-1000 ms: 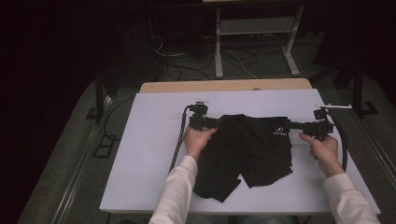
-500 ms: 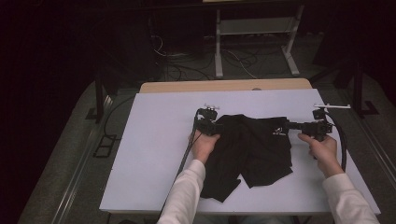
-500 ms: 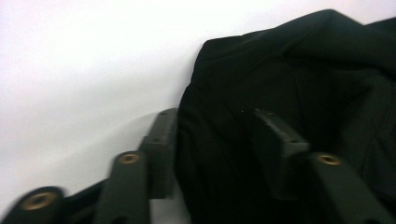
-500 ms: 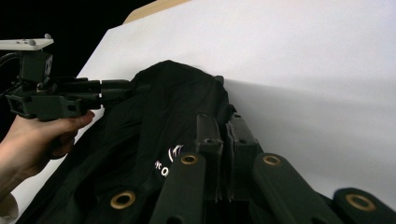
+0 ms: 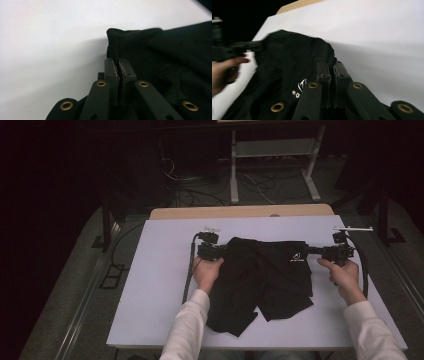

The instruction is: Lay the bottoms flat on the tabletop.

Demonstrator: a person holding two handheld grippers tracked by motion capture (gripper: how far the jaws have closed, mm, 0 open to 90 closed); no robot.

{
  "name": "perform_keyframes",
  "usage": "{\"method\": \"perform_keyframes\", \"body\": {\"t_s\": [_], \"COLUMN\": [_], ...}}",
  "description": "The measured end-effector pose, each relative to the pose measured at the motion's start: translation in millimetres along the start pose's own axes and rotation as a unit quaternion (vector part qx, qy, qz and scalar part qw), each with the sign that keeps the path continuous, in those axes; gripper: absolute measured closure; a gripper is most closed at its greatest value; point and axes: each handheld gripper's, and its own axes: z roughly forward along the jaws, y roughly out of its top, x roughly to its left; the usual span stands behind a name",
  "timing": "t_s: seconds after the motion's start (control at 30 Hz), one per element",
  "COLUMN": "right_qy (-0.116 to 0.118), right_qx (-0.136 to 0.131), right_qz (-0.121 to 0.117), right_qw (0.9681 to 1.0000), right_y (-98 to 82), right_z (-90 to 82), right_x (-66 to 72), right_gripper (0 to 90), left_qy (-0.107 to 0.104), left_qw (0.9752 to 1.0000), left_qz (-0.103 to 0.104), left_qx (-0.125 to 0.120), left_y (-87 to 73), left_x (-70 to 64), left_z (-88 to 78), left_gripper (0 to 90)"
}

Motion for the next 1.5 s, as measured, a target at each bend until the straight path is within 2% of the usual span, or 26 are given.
{"method": "perform_keyframes", "body": {"t_s": [0.03, 0.1, 0.13, 0.2, 0.3, 0.33, 0.4, 0.43, 0.47, 0.53, 0.63, 0.67, 0.7, 0.8, 0.9, 0.97, 1.0, 1.07, 1.13, 1.23, 1.3, 1.37, 1.4, 1.5], "right_qy": [-0.003, -0.027, -0.038, -0.044, -0.054, -0.056, -0.063, -0.063, -0.085, -0.093, -0.089, -0.087, -0.089, -0.097, -0.086, -0.068, -0.065, -0.077, -0.083, -0.065, -0.065, -0.070, -0.065, -0.058], "right_qx": [0.003, 0.007, 0.003, -0.002, -0.005, -0.006, -0.009, -0.009, -0.016, -0.017, -0.018, -0.012, 0.005, 0.006, 0.008, 0.013, 0.018, 0.030, 0.037, 0.037, 0.044, 0.055, 0.063, 0.055], "right_qz": [0.000, 0.004, 0.016, 0.025, 0.033, 0.029, -0.004, -0.004, -0.021, -0.024, -0.007, -0.001, 0.013, 0.021, 0.037, 0.051, 0.056, 0.049, 0.037, 0.013, -0.001, 0.007, 0.015, 0.022], "right_qw": [1.0000, 0.9996, 0.9991, 0.9987, 0.9980, 0.9980, 0.9980, 0.9980, 0.9960, 0.9953, 0.9958, 0.9961, 0.9959, 0.9950, 0.9956, 0.9963, 0.9962, 0.9954, 0.9952, 0.9971, 0.9969, 0.9960, 0.9958, 0.9966], "right_y": [4.4, 13.7, 22.1, 25.3, 31.4, 32.6, 33.7, 33.7, 31.3, 29.8, 25.3, 24.1, 22.5, 21.4, 21.7, 22.2, 22.6, 24.3, 26.6, 30.2, 32.7, 35.8, 37.3, 39.2], "right_z": [2.9, 9.2, 16.3, 20.0, 35.3, 41.0, 55.8, 55.8, 59.7, 59.9, 57.4, 56.8, 56.9, 55.7, 55.7, 58.7, 60.8, 66.1, 72.5, 83.9, 92.1, 97.7, 99.3, 97.9], "right_x": [2.1, 5.7, 6.8, 6.8, 9.6, 10.8, 13.2, 13.2, 13.4, 12.4, 6.4, 3.9, -1.5, -5.6, -10.7, -13.6, -14.6, -16.5, -18.3, -18.1, -15.5, -15.0, -16.0, -15.7], "right_gripper": [84.4, 84.4, 84.1, 84.1, 83.5, 83.0, 73.9, 73.9, 65.4, 62.9, 57.5, 56.4, 53.8, 52.3, 50.8, 50.1, 49.8, 49.9, 50.9, 54.6, 67.4, 82.7, 86.3, 87.7], "left_qy": [-0.002, -0.002, -0.003, -0.005, -0.004, -0.002, 0.003, 0.007, 0.008, 0.009, 0.007, 0.008, 0.009, 0.014, 0.012, 0.011, 0.010, 0.009, 0.004, -0.003, -0.006, -0.009, -0.012, -0.024], "left_qw": [1.0000, 0.9998, 0.9996, 0.9992, 0.9986, 0.9984, 0.9985, 0.9985, 0.9983, 0.9981, 0.9980, 0.9980, 0.9980, 0.9980, 0.9980, 0.9978, 0.9978, 0.9976, 0.9975, 0.9973, 0.9972, 0.9970, 0.9967, 0.9950], "left_qz": [-0.006, -0.018, -0.025, -0.040, -0.053, -0.056, -0.055, -0.055, -0.057, -0.060, -0.063, -0.062, -0.062, -0.061, -0.063, -0.065, -0.066, -0.068, -0.071, -0.073, -0.074, -0.077, -0.081, -0.096], "left_qx": [-0.004, -0.009, -0.011, -0.009, -0.002, -0.003, 0.002, 0.002, 0.003, 0.004, 0.003, 0.002, 0.002, 0.001, 0.001, 0.003, 0.005, 0.003, 0.003, 0.001, 0.002, 0.001, -0.001, -0.011], "left_y": [-0.9, -4.1, -6.6, -12.6, -19.9, -21.5, -23.3, -24.2, -25.0, -26.3, -26.5, -26.3, -26.2, -26.0, -26.0, -26.5, -26.9, -27.5, -28.0, -29.0, -29.7, -30.7, -31.0, -30.8], "left_x": [4.7, 15.8, 21.8, 33.3, 44.5, 46.9, 52.0, 54.4, 56.7, 60.3, 62.4, 62.8, 63.1, 63.8, 66.8, 69.6, 70.9, 72.7, 74.4, 76.7, 78.3, 80.1, 81.2, 84.7], "left_z": [-4.1, -10.4, -12.6, -14.6, -13.4, -12.0, -8.9, -7.6, -6.8, -5.9, -5.4, -5.8, -6.1, -7.8, -10.3, -11.2, -11.5, -11.8, -11.6, -10.4, -9.7, -8.6, -8.2, -8.8], "left_gripper": [86.7, 86.7, 86.8, 86.8, 86.8, 86.8, 86.8, 86.8, 86.8, 86.7, 86.7, 86.7, 86.6, 86.5, 86.5, 86.5, 86.4, 86.4, 86.4, 86.4, 86.5, 86.5, 86.5, 86.7]}}
